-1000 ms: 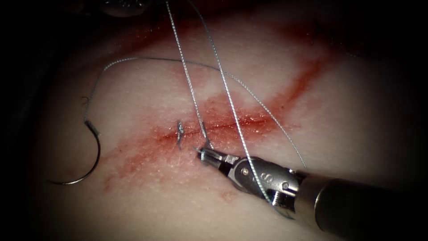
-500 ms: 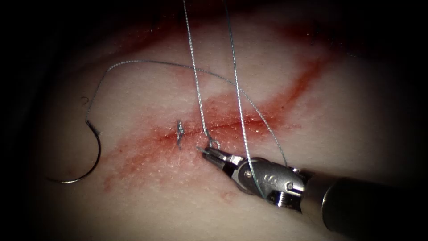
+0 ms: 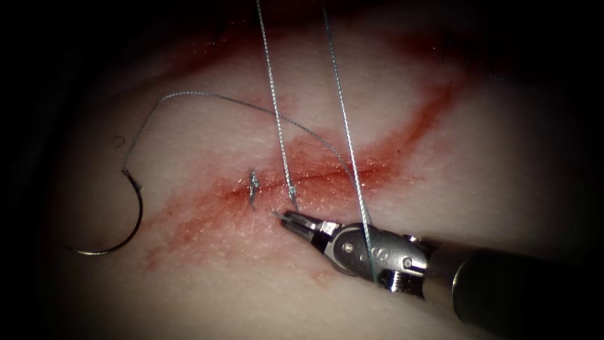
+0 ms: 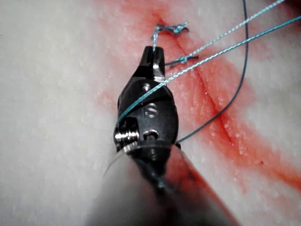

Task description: Wound Closure

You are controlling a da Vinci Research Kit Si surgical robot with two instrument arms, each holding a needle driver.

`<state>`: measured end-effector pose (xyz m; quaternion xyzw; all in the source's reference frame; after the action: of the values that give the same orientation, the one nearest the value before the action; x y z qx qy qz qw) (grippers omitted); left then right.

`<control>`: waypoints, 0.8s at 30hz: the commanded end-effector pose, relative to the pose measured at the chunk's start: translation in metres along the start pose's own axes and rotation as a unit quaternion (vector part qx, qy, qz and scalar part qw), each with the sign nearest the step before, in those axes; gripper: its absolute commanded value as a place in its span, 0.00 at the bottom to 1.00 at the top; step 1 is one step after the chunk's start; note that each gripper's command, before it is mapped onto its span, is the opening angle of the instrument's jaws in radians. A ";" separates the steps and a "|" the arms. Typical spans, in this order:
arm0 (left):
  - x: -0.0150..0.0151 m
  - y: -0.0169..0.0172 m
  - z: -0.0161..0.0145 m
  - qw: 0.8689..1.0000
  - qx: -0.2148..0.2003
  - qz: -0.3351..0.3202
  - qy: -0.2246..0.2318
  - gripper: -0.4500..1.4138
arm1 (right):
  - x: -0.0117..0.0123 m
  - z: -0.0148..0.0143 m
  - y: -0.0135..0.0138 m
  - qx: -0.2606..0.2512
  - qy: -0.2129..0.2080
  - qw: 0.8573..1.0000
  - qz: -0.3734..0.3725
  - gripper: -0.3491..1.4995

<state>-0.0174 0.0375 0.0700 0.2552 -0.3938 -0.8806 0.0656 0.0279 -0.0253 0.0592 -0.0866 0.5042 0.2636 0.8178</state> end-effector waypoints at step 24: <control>-0.0015 -0.0016 0.0059 0.998 0.016 0.035 -0.046 0.00 | -0.0050 -0.0010 -0.0069 0.063 -0.081 0.994 -0.042 0.00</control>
<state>-0.0185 0.0424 0.0722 0.1998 -0.4190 -0.8826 0.0745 0.0281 -0.0326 0.0616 -0.0353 0.4455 0.2024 0.8714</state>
